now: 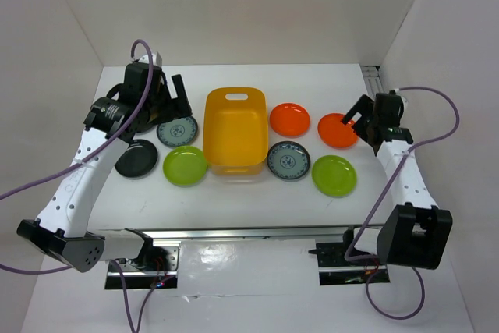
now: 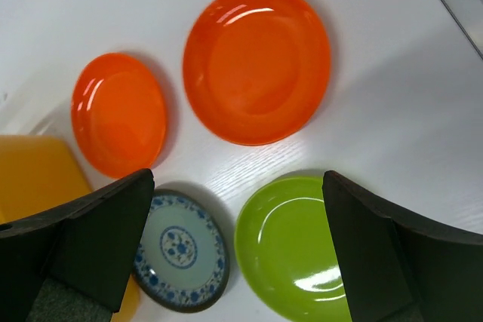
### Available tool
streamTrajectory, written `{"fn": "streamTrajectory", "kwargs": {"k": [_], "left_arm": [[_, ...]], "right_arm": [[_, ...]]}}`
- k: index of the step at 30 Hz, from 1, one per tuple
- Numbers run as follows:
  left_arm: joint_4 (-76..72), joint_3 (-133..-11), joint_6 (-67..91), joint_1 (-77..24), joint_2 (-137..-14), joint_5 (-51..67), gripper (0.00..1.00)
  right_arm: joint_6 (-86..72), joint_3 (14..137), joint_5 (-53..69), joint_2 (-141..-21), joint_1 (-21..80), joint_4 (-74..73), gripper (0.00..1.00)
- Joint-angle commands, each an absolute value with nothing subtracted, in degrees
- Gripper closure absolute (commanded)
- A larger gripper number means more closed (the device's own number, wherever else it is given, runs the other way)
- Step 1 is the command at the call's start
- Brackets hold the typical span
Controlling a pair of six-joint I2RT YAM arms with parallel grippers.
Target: Place the plates into the plastic bin on the countertop
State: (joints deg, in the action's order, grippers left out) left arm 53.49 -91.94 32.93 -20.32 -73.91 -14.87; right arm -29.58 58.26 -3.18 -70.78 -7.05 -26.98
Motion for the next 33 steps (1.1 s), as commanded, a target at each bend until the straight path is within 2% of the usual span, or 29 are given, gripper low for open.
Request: {"fn": "streamTrajectory", "kwargs": {"k": [1, 9, 14, 21, 25, 33], "left_arm": [[51.8, -93.8, 31.9, -20.0, -73.6, -11.5, 0.0], [52.3, -92.6, 31.9, -20.0, -70.6, -9.8, 0.0], [51.8, -90.6, 31.9, -20.0, -69.4, -9.1, 0.0], [51.8, -90.6, 31.4, -20.0, -69.4, -8.6, 0.0], [51.8, -90.6, 31.4, -20.0, -69.4, -9.1, 0.0], [52.5, -90.6, 31.4, -20.0, -70.0, -10.2, 0.0]], "right_arm": [[-32.3, 53.0, 0.8, -71.0, -10.9, -13.6, 0.0], [-30.2, 48.1, 4.5, -82.7, -18.2, -3.7, 0.05], [-29.2, 48.8, 5.5, -88.1, -18.7, -1.3, 0.09], [-28.1, 51.6, 4.3, -96.5, -18.7, -0.4, 0.22], [-28.1, 51.6, 3.8, -99.8, -18.2, 0.3, 0.26], [-28.7, 52.8, 2.6, -103.6, -16.1, 0.2, 0.65]]}}
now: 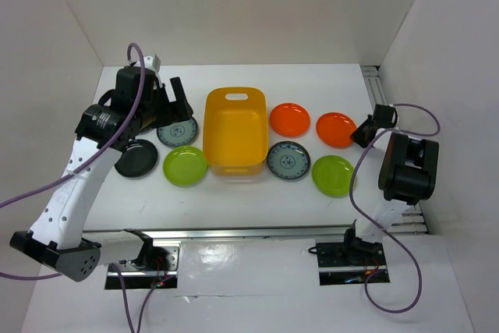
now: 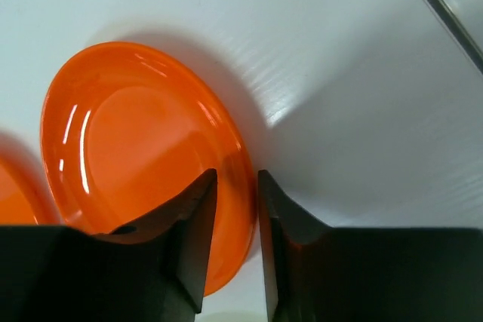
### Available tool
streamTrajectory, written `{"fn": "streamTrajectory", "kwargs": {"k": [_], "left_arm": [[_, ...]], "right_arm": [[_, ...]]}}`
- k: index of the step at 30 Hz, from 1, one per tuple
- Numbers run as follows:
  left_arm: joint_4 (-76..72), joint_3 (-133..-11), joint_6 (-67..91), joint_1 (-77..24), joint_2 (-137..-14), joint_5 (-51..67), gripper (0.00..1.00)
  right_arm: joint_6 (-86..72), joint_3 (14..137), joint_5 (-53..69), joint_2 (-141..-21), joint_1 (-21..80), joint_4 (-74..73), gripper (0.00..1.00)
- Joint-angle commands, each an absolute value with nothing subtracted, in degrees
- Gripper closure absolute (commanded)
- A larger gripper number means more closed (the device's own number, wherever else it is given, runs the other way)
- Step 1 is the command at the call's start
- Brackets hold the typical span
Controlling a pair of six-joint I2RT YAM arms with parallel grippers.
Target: Place the plates into the plastic bin on the countertop
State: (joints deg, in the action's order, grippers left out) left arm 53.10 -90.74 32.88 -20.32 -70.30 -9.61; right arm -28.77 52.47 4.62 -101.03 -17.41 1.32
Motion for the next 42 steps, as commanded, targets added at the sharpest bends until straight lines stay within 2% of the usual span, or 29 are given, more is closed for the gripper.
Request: {"fn": "streamTrajectory", "kwargs": {"k": [1, 2, 3, 4, 9, 15, 21, 27, 31, 35, 42], "left_arm": [[52.5, -91.1, 31.4, -20.0, -70.0, -10.7, 0.0], [52.5, -91.1, 31.4, -19.5, -70.0, -10.7, 0.0], [52.5, -91.1, 31.4, -19.5, -70.0, -10.7, 0.0], [52.5, -91.1, 31.4, -19.5, -70.0, -10.7, 0.0], [52.5, -91.1, 31.4, -19.0, -70.5, -11.2, 0.0], [53.0, -92.4, 31.9, -19.0, -73.2, -11.8, 0.0], [53.5, -92.9, 33.1, -17.1, -74.4, -12.3, 0.0], [53.5, -92.4, 35.3, -13.0, -78.1, -7.8, 0.0], [53.5, -94.5, 37.3, -7.0, -82.0, -2.1, 0.0], [53.5, -100.2, 37.5, -3.8, -87.6, 3.8, 0.0], [54.9, -106.2, 37.5, 0.3, -92.7, 4.0, 0.0]], "right_arm": [[-29.2, 52.8, 2.6, -104.1, -16.1, -0.3, 0.77], [-29.2, 53.3, 1.9, -104.2, -16.1, -1.0, 0.78], [-29.2, 53.3, 1.9, -104.7, -16.1, -1.1, 0.85], [-29.7, 54.0, 1.2, -104.7, -16.1, -1.6, 1.0], [-31.1, 59.0, -2.3, -104.9, -13.5, -5.9, 1.0], [-36.0, 73.7, -20.2, -99.9, -5.7, -15.9, 1.0], [-33.1, 82.1, -28.1, -94.8, 1.2, -14.8, 1.0], [-26.6, 84.2, -27.5, -90.4, 13.9, -10.8, 1.0], [-22.2, 85.3, -22.3, -90.4, 22.7, -12.3, 1.0], [-20.4, 85.8, -20.1, -93.2, 28.4, -15.3, 1.0], [-17.8, 84.7, -16.6, -97.6, 34.4, -16.4, 1.0]]}}
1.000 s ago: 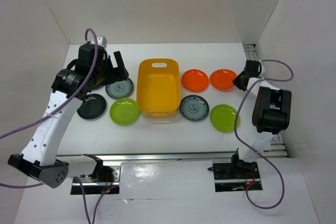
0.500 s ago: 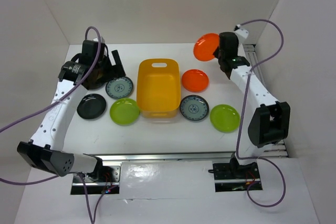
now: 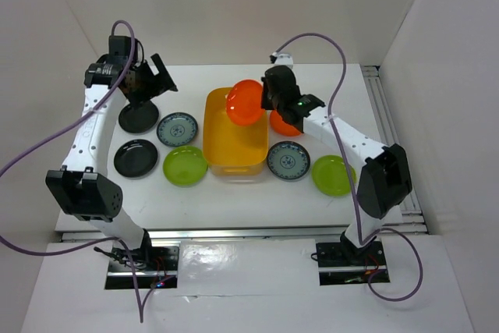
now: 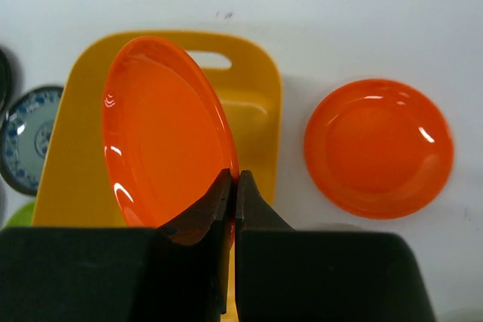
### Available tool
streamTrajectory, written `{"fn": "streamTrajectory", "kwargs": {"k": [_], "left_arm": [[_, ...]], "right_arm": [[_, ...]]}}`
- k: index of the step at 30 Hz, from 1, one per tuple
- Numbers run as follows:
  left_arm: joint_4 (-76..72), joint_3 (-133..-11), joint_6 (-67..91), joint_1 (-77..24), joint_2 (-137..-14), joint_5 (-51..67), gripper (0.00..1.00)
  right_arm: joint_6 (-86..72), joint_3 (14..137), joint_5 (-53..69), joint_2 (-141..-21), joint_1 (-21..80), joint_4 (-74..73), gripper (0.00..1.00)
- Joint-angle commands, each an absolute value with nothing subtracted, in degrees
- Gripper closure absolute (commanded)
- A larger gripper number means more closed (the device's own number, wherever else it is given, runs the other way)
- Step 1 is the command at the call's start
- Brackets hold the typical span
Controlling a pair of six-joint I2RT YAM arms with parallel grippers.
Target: Place the plates into the plastic bin on the countertop
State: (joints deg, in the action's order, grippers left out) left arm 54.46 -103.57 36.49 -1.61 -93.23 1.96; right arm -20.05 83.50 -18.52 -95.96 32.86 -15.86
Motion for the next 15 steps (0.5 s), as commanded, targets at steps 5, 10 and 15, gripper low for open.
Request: {"fn": "streamTrajectory", "kwargs": {"k": [5, 10, 15], "left_arm": [[53.6, -105.0, 37.5, 4.3, -93.3, 6.2, 0.0], [52.4, -105.0, 37.5, 9.4, -95.0, 8.3, 0.0], [51.8, -104.4, 38.1, 11.9, -96.4, 9.8, 0.0]], "right_arm": [[-16.7, 87.0, -14.6, -102.6, 35.8, -17.1, 1.0], [-17.2, 88.9, -13.9, -107.8, 36.3, -16.5, 1.0], [-17.2, 94.0, -12.7, -114.0, 35.8, -17.1, 1.0]]}}
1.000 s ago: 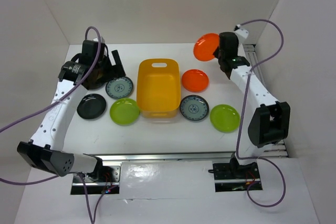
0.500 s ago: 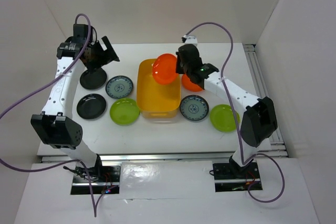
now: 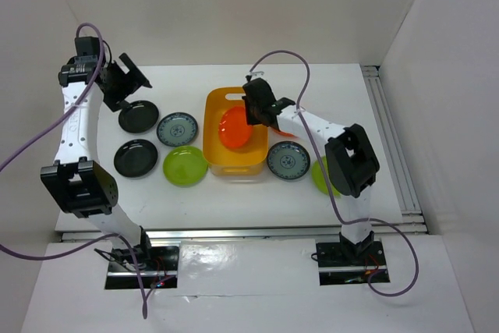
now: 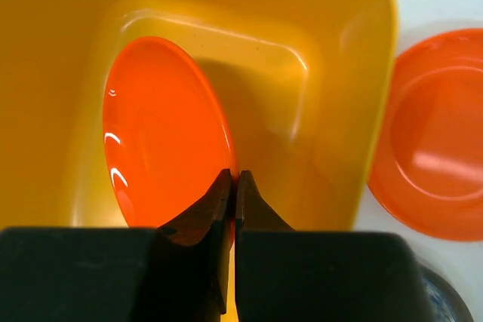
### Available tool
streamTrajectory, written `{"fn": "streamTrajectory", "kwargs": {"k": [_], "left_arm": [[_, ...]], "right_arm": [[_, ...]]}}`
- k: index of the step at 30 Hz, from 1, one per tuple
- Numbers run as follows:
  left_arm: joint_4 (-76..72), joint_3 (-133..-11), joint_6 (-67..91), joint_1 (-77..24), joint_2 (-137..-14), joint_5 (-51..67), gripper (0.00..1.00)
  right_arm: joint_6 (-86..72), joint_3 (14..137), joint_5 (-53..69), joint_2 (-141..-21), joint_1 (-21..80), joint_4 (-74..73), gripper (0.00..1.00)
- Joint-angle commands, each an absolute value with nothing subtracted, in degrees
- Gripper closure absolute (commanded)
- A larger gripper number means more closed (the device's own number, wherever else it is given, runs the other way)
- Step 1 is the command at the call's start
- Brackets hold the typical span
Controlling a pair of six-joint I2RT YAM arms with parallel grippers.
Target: Place the plates into the plastic bin on the countertop
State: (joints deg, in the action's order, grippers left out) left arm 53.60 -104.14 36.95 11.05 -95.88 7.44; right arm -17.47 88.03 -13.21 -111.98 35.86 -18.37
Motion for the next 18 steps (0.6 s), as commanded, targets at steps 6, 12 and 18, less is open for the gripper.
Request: {"fn": "streamTrajectory", "kwargs": {"k": [6, 12, 18], "left_arm": [[50.6, -101.1, 37.5, 11.9, -96.4, 9.8, 0.0], [50.1, -100.5, 37.5, 12.9, -95.9, 8.7, 0.0], [50.1, -101.1, 37.5, 14.0, -96.4, 8.2, 0.0]], "right_arm": [[-16.7, 98.7, -12.0, -118.2, 35.8, -19.2, 0.97], [-16.7, 98.7, -14.2, -117.5, 36.3, -20.2, 0.84], [-16.1, 99.4, -14.2, -115.4, 37.4, -21.0, 0.39]]}}
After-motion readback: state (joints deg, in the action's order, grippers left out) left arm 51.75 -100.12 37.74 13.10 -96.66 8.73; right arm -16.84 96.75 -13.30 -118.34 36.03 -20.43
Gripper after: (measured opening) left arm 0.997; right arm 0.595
